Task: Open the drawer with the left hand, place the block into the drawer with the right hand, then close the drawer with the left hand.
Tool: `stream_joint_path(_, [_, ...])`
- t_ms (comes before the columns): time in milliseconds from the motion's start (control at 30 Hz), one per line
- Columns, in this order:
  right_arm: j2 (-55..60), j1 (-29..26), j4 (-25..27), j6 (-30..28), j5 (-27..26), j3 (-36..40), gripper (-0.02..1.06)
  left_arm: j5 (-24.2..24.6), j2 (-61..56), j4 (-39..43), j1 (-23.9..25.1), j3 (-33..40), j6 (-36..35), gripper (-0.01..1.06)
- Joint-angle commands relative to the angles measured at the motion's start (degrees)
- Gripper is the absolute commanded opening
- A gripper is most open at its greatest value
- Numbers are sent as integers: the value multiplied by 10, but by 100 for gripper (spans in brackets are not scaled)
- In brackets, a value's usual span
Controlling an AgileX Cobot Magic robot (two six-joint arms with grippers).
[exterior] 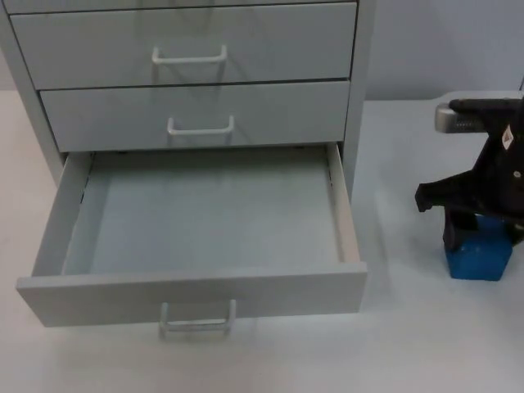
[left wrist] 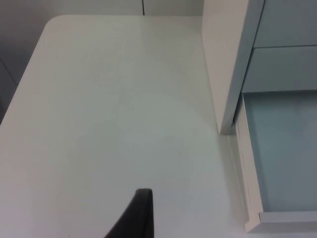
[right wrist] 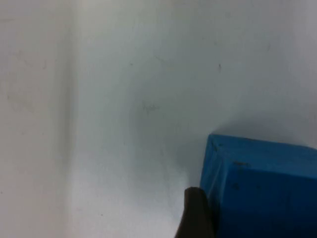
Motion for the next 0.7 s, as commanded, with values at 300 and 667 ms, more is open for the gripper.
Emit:
stream_joint_path(300, [-150, 1, -5, -27, 52, 1, 0, -11, -2, -1, 1, 2, -6, 105])
stream_joint_path(667, [-280, 2, -23, -46, 120, 1, 0, -15, -2, -1, 1, 2, -6, 105])
